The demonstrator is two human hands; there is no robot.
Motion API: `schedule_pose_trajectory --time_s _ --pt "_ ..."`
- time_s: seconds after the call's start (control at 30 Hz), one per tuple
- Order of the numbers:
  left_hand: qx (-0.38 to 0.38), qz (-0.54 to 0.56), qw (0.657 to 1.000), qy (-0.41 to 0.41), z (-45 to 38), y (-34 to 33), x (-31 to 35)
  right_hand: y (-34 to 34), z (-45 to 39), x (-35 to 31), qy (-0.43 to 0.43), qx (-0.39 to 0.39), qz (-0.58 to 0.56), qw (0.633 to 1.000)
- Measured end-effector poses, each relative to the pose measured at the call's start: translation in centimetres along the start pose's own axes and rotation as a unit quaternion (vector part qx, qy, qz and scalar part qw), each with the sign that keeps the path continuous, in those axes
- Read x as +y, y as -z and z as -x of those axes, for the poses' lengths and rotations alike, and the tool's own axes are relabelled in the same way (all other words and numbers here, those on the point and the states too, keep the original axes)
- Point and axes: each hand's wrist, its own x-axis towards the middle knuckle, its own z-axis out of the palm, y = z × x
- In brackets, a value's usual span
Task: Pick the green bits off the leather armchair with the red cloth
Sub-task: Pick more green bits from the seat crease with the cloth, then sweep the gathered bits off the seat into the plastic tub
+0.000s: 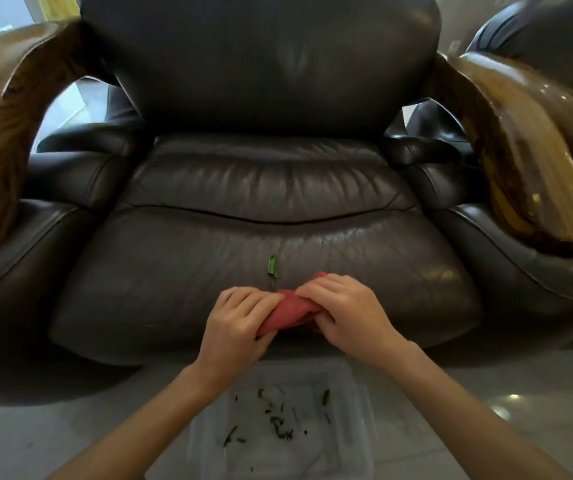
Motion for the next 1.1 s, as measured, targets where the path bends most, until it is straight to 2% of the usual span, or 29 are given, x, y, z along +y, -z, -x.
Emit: schedule_pose_trajectory --time_s 0.13,0.27,0.33,0.43,0.5,0.57,0.7,0.87,1.1 --pt "0.059 -0.01 0.998 -0.021 -3.7 1.6 -0.7 1.7 -2.2 0.3 0.013 0.09 0.011 0.996" --pt "0.058 -0.045 0.997 -0.006 -8.6 2.2 -3.3 2.7 -6.3 2.0 -0.01 0.137 0.028 0.99" --pt "0.01 -0.068 0.997 0.02 -10.0 1.9 -5.1 2.3 -8.2 3.1 -0.039 0.104 0.035 0.993" --pt "-0.109 -0.057 0.989 0.088 -9.3 0.4 -6.9 -0.1 -9.1 4.1 -0.072 -0.03 0.02 0.997" --pt "-0.15 -0.026 0.981 0.123 -7.8 -0.6 -7.1 -2.1 -8.2 4.2 -0.1 -0.095 0.0 0.991" --pt "-0.137 -0.018 0.982 0.129 -6.4 -0.9 -6.8 -3.2 -6.9 4.0 -0.113 -0.084 -0.017 0.99" --pt "-0.107 -0.014 0.99 0.088 -3.3 -0.7 -5.1 -2.8 -4.0 3.0 -0.079 -0.056 -0.019 0.995" --pt "-0.055 -0.023 0.997 0.047 0.7 -1.3 -2.2 -2.2 -0.2 1.3 -0.051 -0.071 0.014 0.996" --pt "-0.02 -0.024 0.999 0.014 4.2 -2.1 0.0 -3.2 3.7 0.1 0.027 0.003 0.084 0.996"
